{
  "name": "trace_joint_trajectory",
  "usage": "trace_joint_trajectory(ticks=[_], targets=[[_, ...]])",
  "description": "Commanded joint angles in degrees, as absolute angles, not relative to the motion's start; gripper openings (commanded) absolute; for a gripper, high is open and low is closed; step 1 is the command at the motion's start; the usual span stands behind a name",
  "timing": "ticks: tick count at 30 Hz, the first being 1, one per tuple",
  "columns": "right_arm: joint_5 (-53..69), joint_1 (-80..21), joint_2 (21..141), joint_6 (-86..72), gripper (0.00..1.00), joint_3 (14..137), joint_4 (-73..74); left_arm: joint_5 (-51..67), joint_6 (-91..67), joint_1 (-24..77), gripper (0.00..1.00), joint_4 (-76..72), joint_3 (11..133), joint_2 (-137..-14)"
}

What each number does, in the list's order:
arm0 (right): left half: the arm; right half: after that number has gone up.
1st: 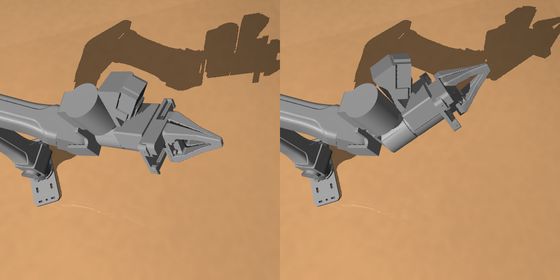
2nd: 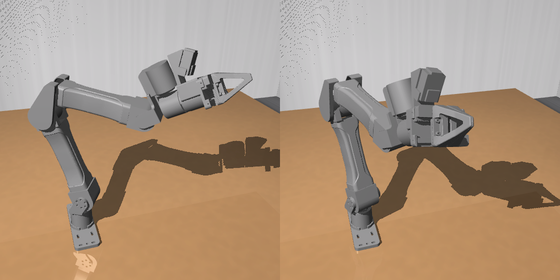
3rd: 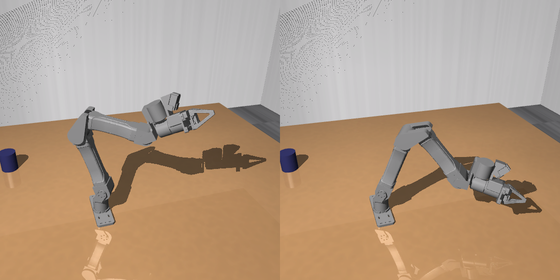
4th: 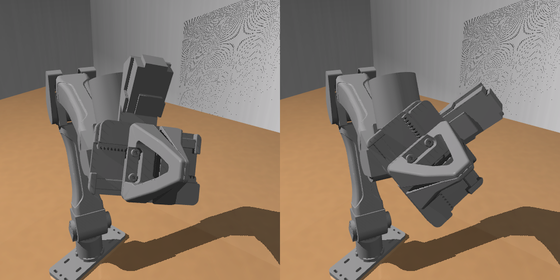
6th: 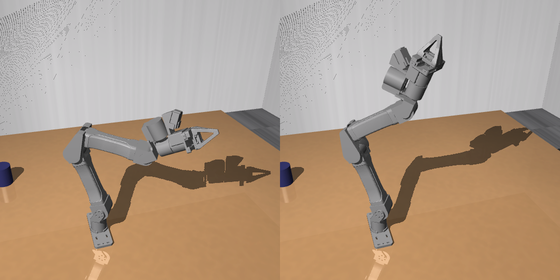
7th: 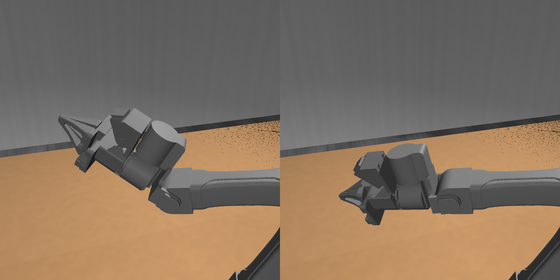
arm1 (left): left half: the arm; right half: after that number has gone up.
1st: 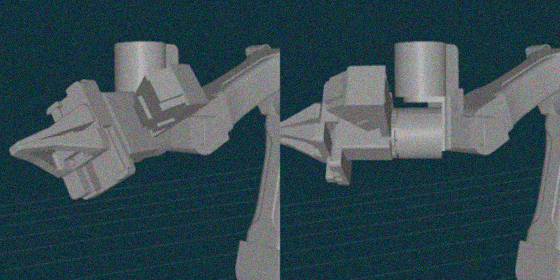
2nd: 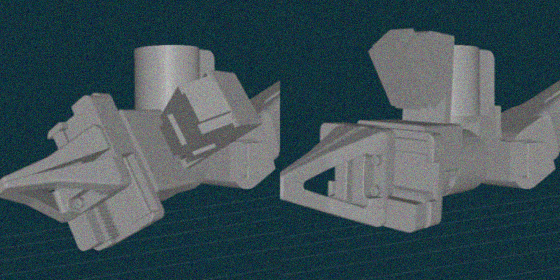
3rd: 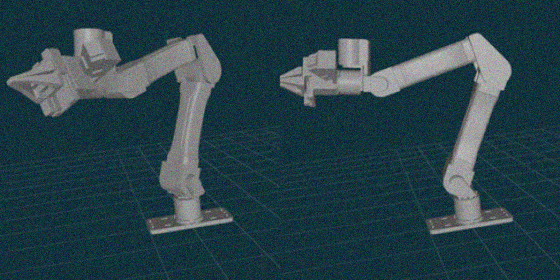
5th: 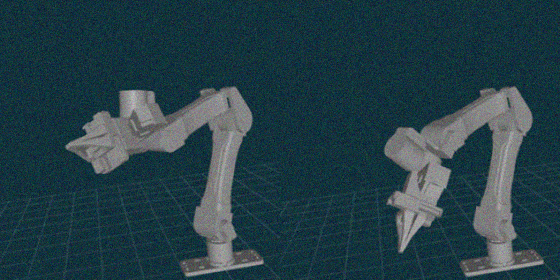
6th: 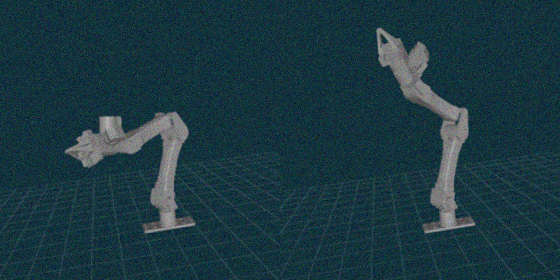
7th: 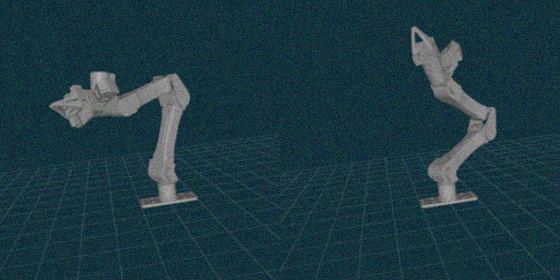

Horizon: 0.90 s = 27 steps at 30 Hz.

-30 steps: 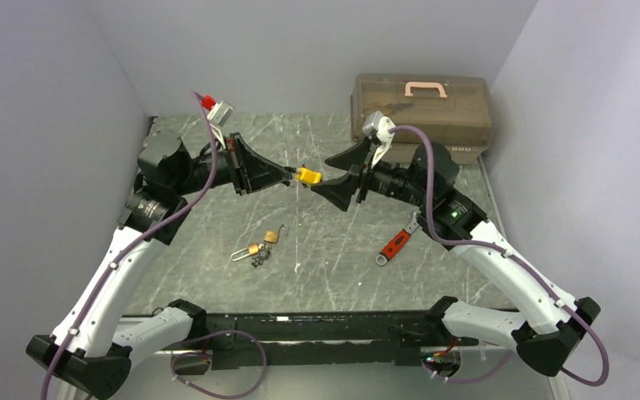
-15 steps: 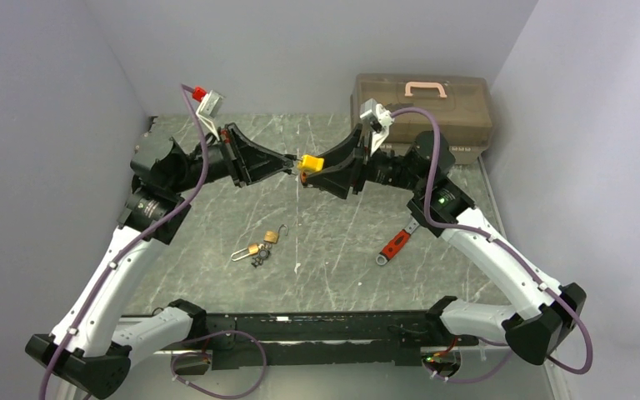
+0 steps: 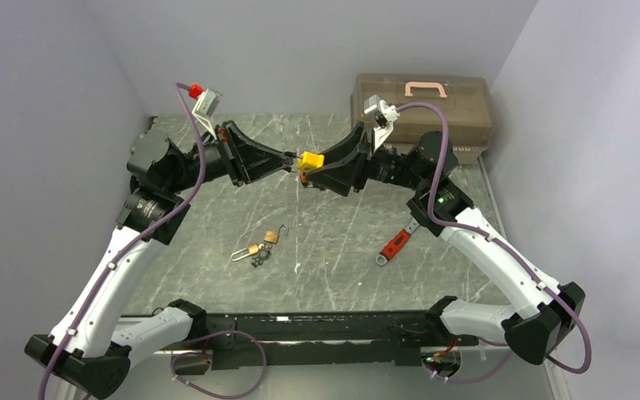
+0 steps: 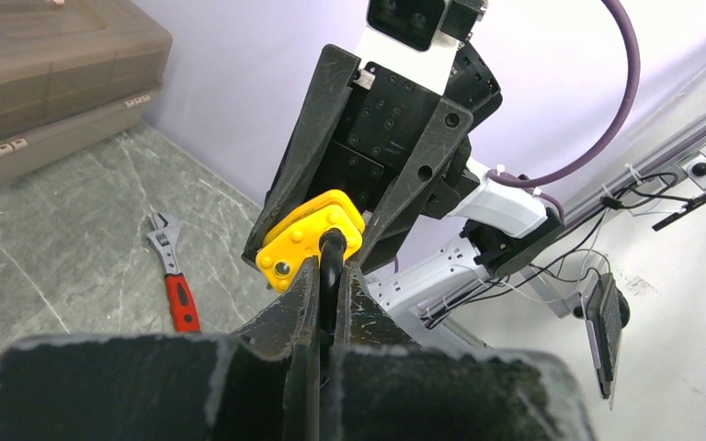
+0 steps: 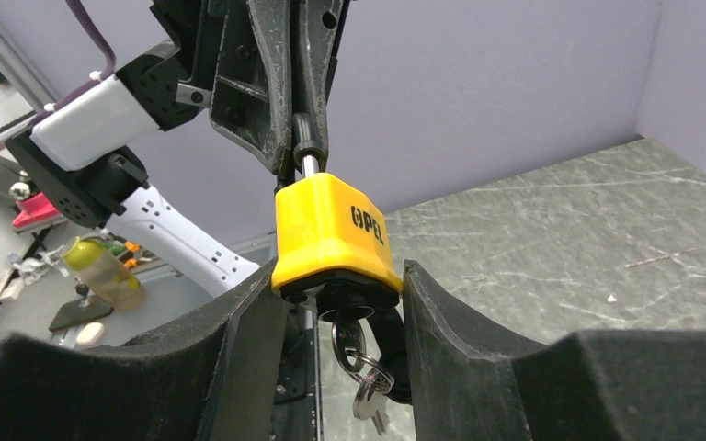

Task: Lock with the key
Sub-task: Lock the lock.

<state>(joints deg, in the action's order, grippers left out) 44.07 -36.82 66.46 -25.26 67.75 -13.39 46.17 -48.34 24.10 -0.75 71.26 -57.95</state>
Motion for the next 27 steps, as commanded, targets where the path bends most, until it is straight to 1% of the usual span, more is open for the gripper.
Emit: trace_joint_trajectory(ticks=[1,6,9,12,15,17,19,22,26,27], targets=[[47.28,-37.26,66.18,-28.28,0.47,68.38,-21.61,45.94,-48.28,24.35,0.0,-3.43,73.23,-57.83],[47.24,-37.43,66.16,-29.45,0.48,68.07,-22.62,46.1,-47.52,24.35,0.0,-2.83,72.8,-57.87],[46.74,-37.5,65.9,-29.95,0.52,67.65,-22.99,45.88,-47.24,24.39,0.0,-2.35,72.37,-57.83],[45.65,-37.65,65.46,-30.07,0.59,67.0,-22.99,45.86,-46.99,24.35,0.0,-1.98,72.18,-57.81],[45.2,-37.64,65.29,-29.91,0.59,66.87,-22.64,45.64,-46.74,24.35,0.0,-1.55,72.17,-57.66],[45.3,-37.81,65.48,-29.69,0.56,66.97,-22.21,45.59,-46.88,24.35,0.0,-1.52,72.12,-57.59],[45.05,-38.17,65.72,-28.89,0.48,67.58,-20.79,45.55,-47.02,24.35,0.0,-1.7,72.0,-57.47],[44.89,-38.5,65.9,-28.03,0.4,67.76,-19.02,45.53,-46.54,24.35,0.0,-1.21,72.22,-57.4],[45.0,-38.54,65.61,-27.63,0.18,67.66,-17.04,45.73,-43.04,24.35,0.0,3.5,73.59,-57.4],[45.38,-38.56,65.39,-27.87,0.15,67.34,-16.85,45.89,-40.94,24.35,0.05,5.69,74.4,-57.48]])
